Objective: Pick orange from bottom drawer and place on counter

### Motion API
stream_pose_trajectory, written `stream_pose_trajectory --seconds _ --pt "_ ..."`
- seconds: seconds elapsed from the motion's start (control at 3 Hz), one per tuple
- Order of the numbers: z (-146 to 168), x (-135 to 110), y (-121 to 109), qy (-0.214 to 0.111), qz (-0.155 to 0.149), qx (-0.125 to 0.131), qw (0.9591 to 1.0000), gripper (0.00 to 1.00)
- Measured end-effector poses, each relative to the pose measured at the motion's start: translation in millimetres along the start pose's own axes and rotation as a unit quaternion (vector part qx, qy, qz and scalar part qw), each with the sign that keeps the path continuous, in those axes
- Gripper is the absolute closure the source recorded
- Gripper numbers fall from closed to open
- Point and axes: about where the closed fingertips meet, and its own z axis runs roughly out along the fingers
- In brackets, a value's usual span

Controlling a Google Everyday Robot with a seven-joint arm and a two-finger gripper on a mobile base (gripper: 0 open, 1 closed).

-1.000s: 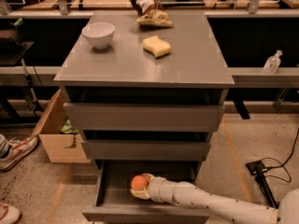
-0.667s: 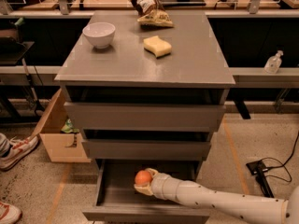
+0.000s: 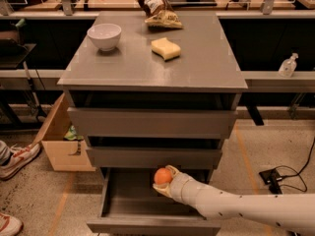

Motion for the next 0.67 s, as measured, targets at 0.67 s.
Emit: stream_pose_trajectory --seconds 0.67 --pt "-4.4 -11.9 -5.7 -0.005 -0.010 0.004 0.9999 1.00"
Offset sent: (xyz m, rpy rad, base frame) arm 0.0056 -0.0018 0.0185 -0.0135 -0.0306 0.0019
